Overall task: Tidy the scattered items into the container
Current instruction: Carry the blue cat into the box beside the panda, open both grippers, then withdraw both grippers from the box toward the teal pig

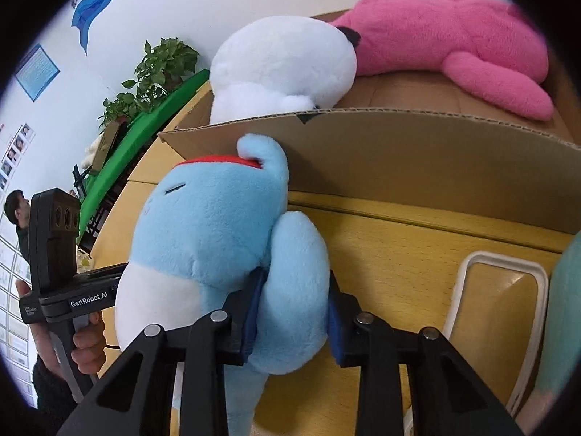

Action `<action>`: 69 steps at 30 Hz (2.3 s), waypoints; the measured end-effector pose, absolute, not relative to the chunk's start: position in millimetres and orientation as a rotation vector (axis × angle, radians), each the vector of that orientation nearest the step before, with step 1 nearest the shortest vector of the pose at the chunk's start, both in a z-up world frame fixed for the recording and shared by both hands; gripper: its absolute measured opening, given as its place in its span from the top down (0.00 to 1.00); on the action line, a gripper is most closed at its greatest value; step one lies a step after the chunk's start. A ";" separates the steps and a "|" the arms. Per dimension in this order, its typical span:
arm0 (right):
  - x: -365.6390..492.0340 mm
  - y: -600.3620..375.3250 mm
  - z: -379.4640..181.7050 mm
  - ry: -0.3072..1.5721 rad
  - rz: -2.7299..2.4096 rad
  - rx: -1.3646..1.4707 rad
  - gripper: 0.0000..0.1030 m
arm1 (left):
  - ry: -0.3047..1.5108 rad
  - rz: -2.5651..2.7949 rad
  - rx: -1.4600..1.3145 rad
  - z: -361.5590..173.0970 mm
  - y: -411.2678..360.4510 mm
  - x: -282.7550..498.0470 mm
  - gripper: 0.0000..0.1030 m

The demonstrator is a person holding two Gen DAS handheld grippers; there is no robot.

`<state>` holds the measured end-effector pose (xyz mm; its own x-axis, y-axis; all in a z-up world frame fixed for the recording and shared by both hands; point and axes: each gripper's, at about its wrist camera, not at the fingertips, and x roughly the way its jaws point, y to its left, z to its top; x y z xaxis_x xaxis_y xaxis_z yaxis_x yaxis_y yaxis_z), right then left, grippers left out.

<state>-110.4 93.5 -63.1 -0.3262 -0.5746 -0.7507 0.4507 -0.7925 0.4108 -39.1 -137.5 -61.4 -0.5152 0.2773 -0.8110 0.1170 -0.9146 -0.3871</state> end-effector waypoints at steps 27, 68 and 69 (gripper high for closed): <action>-184.5 186.8 118.4 -0.222 -2.566 0.711 0.78 | -0.166 2.786 -0.915 124.9 -39.7 -187.9 0.77; -114.9 170.9 79.7 0.097 -2.741 0.985 0.23 | 0.052 2.975 -0.825 114.2 10.1 -55.5 0.03; -110.3 170.5 80.7 0.100 -2.742 0.983 0.23 | 0.050 2.977 -0.820 115.2 10.3 -51.0 0.03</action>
